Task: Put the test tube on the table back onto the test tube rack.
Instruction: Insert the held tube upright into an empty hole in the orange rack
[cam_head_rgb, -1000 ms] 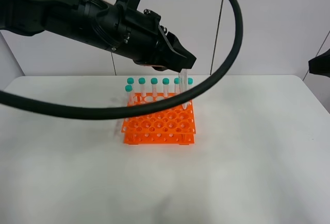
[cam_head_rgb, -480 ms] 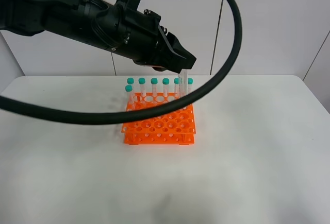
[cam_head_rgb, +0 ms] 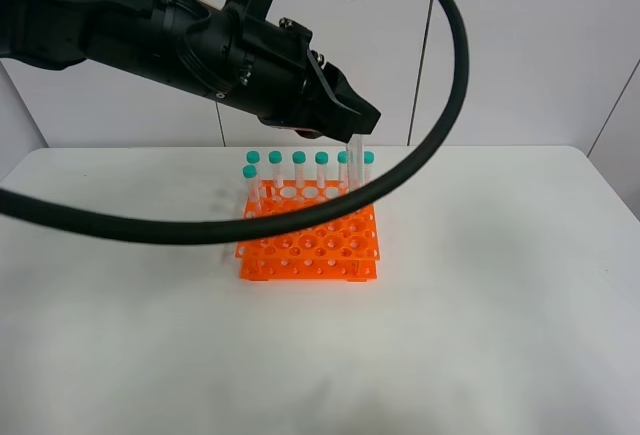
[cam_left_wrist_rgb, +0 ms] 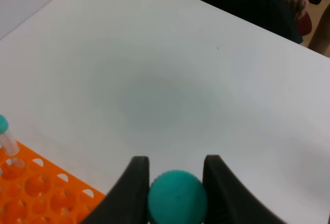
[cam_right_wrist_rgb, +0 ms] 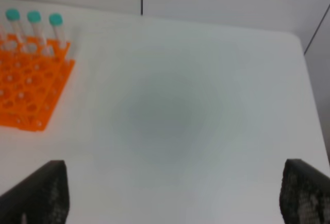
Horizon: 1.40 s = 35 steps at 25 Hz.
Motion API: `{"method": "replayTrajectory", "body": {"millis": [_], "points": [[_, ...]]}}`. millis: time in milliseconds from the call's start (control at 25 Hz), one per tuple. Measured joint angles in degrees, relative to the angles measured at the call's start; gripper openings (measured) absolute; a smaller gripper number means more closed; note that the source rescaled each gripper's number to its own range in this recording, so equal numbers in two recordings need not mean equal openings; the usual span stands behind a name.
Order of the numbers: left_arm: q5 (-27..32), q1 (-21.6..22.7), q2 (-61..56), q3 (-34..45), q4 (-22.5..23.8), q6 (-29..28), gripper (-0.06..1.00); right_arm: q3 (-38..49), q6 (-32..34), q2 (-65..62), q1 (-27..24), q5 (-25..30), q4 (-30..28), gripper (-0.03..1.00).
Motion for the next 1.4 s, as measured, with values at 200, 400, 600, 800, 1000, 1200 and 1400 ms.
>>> {"method": "replayTrajectory", "body": {"millis": [200,400,600,800,1000,1200,1400], "points": [[0.0,0.0,0.0,0.0,0.0,0.24,0.0,6.02,2.29,-4.98,0.0,0.78,0.0,0.86],[0.0,0.0,0.0,0.0,0.0,0.24,0.0,8.89,3.97,-10.23,0.0,0.1,0.0,0.86],[0.0,0.0,0.0,0.0,0.0,0.29,0.0,11.35,4.5,-15.19,0.0,-0.93,0.0,0.86],[0.0,0.0,0.0,0.0,0.0,0.29,0.0,14.18,5.43,-17.48,0.0,-1.54,0.0,0.86],[0.0,0.0,0.0,0.0,0.0,0.29,0.0,16.11,5.43,-18.31,0.0,-1.52,0.0,0.86],[0.0,0.0,0.0,0.0,0.0,0.4,0.0,16.74,5.43,-18.71,0.0,-1.72,0.0,0.86],[0.01,0.0,0.0,0.0,0.0,0.4,0.0,17.29,5.45,-18.71,0.0,-1.78,0.12,0.86]]}}
